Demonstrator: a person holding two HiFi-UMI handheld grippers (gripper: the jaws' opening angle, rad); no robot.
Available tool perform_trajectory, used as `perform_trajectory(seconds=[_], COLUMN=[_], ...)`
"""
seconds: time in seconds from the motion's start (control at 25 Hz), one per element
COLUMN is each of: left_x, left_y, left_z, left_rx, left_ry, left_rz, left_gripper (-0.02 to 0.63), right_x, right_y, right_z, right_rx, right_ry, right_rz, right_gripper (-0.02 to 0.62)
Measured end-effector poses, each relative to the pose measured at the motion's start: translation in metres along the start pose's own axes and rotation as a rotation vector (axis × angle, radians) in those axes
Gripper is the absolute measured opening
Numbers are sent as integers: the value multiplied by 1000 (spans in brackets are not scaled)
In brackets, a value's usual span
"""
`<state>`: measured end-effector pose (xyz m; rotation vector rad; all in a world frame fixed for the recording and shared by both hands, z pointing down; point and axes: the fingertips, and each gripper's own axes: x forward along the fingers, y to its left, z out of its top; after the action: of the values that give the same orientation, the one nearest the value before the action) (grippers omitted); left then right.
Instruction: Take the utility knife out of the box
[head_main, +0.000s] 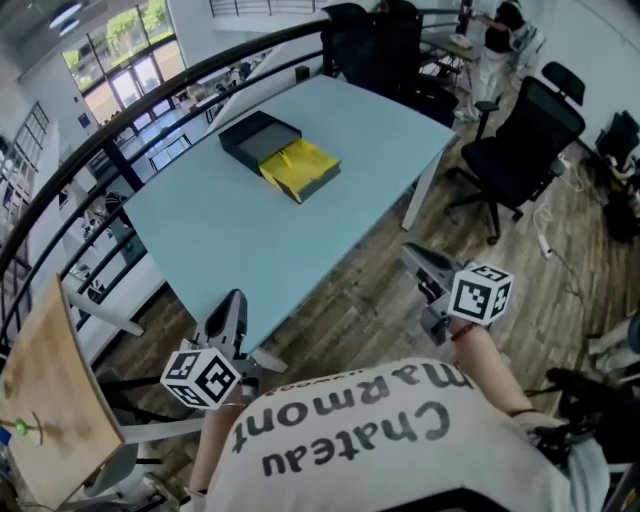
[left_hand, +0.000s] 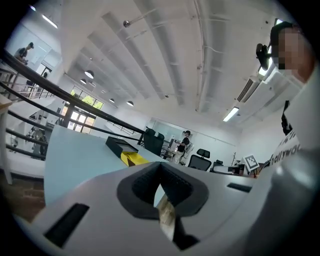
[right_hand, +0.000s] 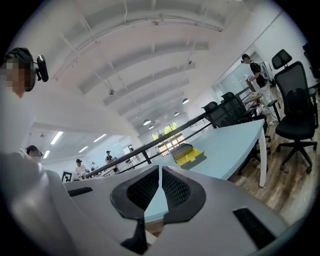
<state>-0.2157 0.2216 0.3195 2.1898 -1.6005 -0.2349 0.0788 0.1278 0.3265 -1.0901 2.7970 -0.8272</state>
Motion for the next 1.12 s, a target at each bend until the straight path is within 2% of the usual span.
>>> perform_trajectory(seconds=[0.16,0.36,0.64,0.88,1.12], left_x=[37,59,107,151,228], left_y=[-16,-27,-26,-27,-11], left_z=[-8,-17,-32,-32,-21], left_rx=[-23,12,7,20,-9], left_ry=[-8,86,144,179,176], left_rz=[-17,-9,-21,-70,-73], left_gripper=[2,3,2,2,2], right_x=[3,6,-2,4,42], right_y=[-20,-40,-85,-117,-170], right_z=[6,-3,-28,-15,14], right_rx=[-11,61,152,191,193], right_ry=[18,32,57,26,49], right_rz=[17,17,-48,-79,-93], right_gripper=[44,44,44,44,44])
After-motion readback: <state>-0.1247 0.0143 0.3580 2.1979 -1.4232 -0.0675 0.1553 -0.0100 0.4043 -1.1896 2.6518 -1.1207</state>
